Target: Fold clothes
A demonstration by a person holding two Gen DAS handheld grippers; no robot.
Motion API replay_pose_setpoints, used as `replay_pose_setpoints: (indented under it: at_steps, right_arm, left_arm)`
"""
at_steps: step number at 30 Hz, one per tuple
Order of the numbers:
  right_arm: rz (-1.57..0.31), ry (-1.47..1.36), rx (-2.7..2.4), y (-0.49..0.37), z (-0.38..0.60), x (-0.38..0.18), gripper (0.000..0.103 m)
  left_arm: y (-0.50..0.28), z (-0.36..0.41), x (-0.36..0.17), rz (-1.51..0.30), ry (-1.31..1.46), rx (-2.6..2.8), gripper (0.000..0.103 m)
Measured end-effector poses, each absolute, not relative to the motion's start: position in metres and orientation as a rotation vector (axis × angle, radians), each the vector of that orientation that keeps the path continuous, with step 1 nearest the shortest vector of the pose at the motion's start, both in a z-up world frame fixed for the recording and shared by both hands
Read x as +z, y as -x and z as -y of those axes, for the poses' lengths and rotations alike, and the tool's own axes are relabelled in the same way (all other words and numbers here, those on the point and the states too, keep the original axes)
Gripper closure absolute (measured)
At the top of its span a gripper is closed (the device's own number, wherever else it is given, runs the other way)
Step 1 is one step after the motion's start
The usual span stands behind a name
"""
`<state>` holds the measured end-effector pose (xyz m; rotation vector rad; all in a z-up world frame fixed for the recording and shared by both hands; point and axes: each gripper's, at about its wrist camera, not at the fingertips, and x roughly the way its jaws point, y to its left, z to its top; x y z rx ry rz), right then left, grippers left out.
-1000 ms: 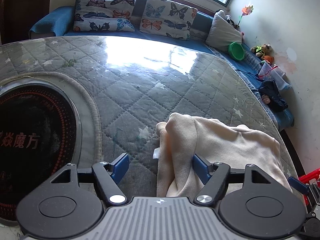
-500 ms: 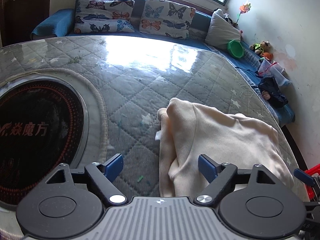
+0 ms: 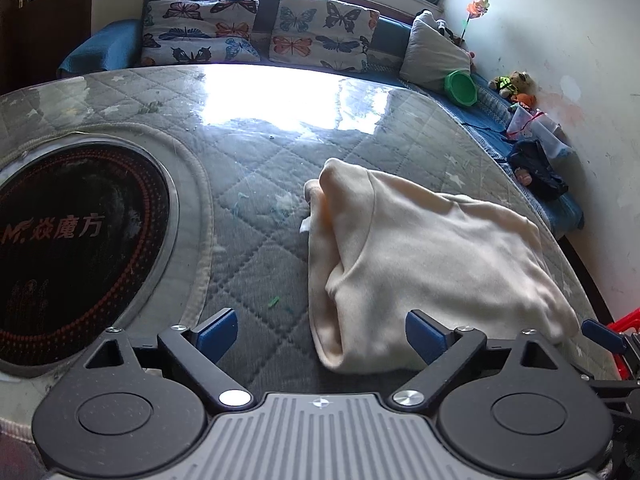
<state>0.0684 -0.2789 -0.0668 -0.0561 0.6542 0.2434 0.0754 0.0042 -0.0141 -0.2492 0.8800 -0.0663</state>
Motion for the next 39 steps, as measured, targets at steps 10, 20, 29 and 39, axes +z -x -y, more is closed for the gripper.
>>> replay_pose_setpoints:
  at_steps: [10,20,29,39]
  right_arm:
    - [-0.68,0.032,0.249,-0.054,0.277,-0.075,0.0]
    - [-0.704,0.023,0.25,-0.048,0.277,-0.08,0.0]
    - [-0.718,0.033,0.249,-0.042,0.276,-0.081,0.0]
    - [-0.733,0.045,0.25,-0.034,0.275,-0.083,0.0]
  left_arm:
    - [-0.056,0.005,-0.011,-0.851,0.19,-0.08,0.003]
    - [-0.042,0.015,-0.013,-0.848,0.159,-0.104,0.0]
    - [-0.03,0.018,-0.017,-0.866,0.155,-0.109,0.0]
    - [-0.016,0.024,-0.02,-0.873,0.143,-0.122,0.0]
